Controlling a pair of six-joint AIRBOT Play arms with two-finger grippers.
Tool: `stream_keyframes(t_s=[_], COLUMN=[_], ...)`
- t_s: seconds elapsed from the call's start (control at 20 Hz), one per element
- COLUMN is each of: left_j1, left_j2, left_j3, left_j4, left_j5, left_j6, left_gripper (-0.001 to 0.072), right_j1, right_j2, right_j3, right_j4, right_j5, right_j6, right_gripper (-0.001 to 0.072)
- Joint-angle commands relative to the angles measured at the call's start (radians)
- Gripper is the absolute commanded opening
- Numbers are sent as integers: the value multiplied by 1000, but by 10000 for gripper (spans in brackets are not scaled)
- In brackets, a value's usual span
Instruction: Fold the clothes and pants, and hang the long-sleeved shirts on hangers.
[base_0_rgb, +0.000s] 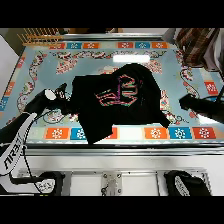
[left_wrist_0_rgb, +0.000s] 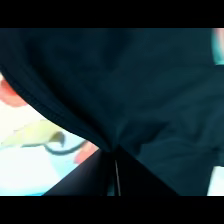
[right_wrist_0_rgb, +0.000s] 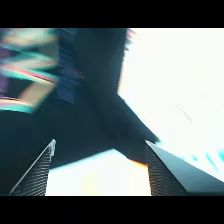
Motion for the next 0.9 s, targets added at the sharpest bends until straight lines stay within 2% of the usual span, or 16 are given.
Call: stream_keyframes(t_s=[0.0,0.15,0.3,0.45,0.55,0.65,0.7,0.75,0.8,0.85], left_j1=[1,-5,-7,-7,-7,-7,-7,-6,-3,1], left_j2=[58,63,62,62,62,62,62,62,62,65], left_j3=[13,13,13,13,13,13,13,13,13,13], left_j4=[2,2,1,1,2,2,2,2,1,1], left_j5=[-7,-6,-4,-4,-3,-3,-4,-5,-5,-6], left_j6=[32,34,33,33,33,33,33,33,33,32], left_gripper=[12,12,12,12,11,12,12,12,12,12], right_j1=[-233,-341,-291,-201,-145,-108,-103,-105,-109,-115], right_j2=[-34,-160,-316,-446,-494,-509,-509,-508,-505,-496], right_j3=[-251,-401,-408,-396,-365,-335,-322,-305,-288,-264], right_j4=[-6,154,379,559,596,592,593,592,587,572], right_j5=[-24,-208,-349,-437,-452,-454,-459,-458,-455,-444], right_j6=[79,47,-156,-312,-378,-399,-422,-454,-475,-481], right_gripper=[617,617,615,604,476,470,381,140,22,11])
